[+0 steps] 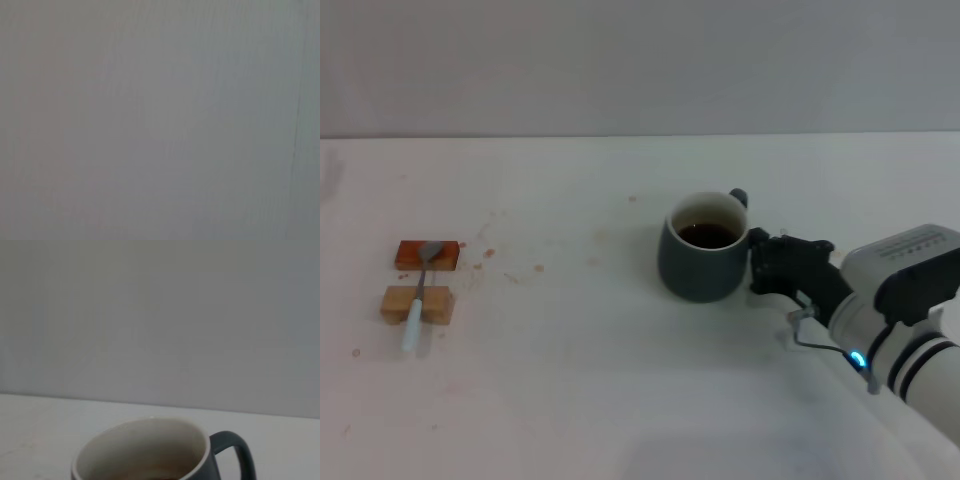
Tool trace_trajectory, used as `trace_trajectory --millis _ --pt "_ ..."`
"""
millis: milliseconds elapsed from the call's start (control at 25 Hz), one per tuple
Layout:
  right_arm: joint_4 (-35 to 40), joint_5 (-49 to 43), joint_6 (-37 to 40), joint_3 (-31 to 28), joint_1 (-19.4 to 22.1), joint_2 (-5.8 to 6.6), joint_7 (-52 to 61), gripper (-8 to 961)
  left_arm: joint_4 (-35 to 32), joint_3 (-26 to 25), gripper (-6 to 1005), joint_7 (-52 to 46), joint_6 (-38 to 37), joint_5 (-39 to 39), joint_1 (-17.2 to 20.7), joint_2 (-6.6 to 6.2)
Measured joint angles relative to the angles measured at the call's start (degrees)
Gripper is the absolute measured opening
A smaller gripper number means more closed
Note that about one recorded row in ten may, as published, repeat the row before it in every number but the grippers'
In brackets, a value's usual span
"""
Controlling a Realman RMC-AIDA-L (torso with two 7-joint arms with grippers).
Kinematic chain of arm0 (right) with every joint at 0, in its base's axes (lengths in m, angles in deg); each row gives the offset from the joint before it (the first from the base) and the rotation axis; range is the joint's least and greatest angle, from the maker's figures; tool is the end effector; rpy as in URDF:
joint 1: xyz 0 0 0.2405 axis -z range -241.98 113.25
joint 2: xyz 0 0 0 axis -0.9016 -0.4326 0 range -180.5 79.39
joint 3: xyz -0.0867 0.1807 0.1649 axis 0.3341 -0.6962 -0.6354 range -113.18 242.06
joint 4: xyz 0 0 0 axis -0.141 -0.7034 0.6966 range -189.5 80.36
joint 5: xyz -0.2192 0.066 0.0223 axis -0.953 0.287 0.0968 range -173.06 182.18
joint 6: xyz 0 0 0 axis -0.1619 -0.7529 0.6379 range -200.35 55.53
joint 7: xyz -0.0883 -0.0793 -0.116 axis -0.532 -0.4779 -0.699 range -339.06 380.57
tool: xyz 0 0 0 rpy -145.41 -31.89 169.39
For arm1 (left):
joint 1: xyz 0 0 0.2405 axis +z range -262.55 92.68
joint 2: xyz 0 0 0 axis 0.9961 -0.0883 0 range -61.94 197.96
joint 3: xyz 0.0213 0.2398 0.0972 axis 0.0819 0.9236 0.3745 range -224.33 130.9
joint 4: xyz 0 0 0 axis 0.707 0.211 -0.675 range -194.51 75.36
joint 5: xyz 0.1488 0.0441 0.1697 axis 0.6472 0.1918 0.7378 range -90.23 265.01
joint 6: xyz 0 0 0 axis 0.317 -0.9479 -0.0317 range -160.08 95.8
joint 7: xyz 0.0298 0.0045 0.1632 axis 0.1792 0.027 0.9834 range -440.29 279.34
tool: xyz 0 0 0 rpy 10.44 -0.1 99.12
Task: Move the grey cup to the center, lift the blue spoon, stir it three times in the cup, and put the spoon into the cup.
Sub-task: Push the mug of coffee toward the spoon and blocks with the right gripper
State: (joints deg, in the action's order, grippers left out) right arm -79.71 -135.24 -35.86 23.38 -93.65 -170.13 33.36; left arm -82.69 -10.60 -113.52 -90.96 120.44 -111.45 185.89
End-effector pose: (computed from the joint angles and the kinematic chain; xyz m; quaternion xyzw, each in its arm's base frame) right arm 0.2727 0.3758 -0.1437 -0.8225 0.3039 0.2263 0.4242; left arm -0.3686 0.4076 0.1315 -0.5424 -0.2546 -0.3884 0.7001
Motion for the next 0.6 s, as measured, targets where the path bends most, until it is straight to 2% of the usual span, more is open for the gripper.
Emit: trace_trajectory --millis 280,600 --pt "-1.9 0.0 -2.3 3.8 -1.9 -0.04 0.7 20 -0.1 0.2 840 0.0 -0.1 0.0 0.0 0.12" --pt "-2.9 -0.1 -3.6 5.0 -3.6 0.03 0.7 21 -0.1 0.1 840 0.0 -0.2 0.0 0.0 0.16"
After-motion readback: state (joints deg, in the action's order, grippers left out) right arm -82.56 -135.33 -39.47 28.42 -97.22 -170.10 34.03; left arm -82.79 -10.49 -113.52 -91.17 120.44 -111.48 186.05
